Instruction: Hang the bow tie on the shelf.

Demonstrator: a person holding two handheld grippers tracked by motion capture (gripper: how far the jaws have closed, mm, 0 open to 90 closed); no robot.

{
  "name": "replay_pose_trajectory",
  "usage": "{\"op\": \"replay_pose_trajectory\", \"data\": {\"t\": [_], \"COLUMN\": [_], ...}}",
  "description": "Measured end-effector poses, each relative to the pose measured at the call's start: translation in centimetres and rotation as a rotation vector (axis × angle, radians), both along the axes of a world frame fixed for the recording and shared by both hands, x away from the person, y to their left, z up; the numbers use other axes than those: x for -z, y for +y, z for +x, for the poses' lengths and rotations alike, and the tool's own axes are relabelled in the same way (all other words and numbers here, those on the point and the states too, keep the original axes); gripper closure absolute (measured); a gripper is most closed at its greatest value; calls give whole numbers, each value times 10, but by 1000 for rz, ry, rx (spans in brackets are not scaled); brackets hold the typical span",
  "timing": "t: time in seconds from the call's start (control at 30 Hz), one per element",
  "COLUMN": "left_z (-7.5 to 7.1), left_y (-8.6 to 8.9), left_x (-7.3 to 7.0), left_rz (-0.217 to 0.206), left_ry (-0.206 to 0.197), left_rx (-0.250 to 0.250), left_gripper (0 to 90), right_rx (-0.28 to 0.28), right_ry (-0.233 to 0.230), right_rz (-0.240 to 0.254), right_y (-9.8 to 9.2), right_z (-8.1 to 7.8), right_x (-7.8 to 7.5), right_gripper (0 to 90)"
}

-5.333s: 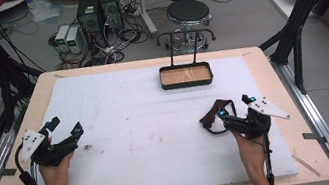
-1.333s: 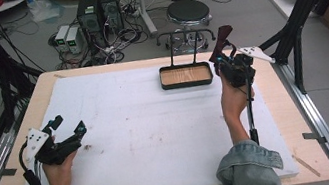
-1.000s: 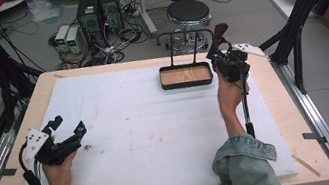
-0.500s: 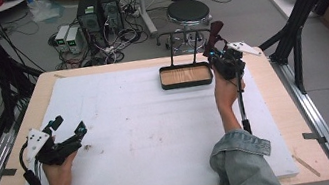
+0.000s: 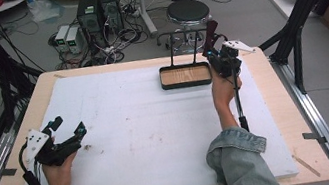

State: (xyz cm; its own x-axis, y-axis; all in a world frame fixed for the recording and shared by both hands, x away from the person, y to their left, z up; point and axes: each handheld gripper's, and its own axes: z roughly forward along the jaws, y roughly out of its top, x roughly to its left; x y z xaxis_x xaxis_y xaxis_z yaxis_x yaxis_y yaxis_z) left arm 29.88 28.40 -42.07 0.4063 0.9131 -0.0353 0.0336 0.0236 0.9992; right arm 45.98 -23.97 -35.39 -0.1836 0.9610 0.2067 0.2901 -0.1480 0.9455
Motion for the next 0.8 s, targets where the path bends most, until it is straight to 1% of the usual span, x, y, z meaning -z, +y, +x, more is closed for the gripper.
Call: {"op": "replay_pose_trajectory", "data": {"t": [0.1, 0.2, 0.33, 0.4, 0.57, 0.67, 0.8], "left_z": [0, 0, 0, 0, 0, 0, 0], "left_y": [0, 0, 0, 0, 0, 0, 0], "left_x": [0, 0, 0, 0, 0, 0, 0], "left_rz": [0, 3, 3, 3, 0, -1, 0], "left_ry": [0, 2, 2, 1, 3, 2, 3], "left_rx": [0, -1, 0, 0, 1, 1, 1], "left_gripper": [172, 172, 172, 172, 171, 172, 172], "right_rx": [3, -4, -3, -5, -1, 3, 3], "right_ry": [19, 24, 35, 33, 47, 57, 53], "right_rz": [3, 11, 9, -3, -10, -8, -11], "right_y": [0, -3, -4, -4, -4, -4, -4], "right_z": [4, 7, 9, 9, 11, 12, 12], "right_x": [5, 9, 11, 12, 15, 16, 16], "right_gripper": [837, 834, 828, 824, 810, 794, 754]}}
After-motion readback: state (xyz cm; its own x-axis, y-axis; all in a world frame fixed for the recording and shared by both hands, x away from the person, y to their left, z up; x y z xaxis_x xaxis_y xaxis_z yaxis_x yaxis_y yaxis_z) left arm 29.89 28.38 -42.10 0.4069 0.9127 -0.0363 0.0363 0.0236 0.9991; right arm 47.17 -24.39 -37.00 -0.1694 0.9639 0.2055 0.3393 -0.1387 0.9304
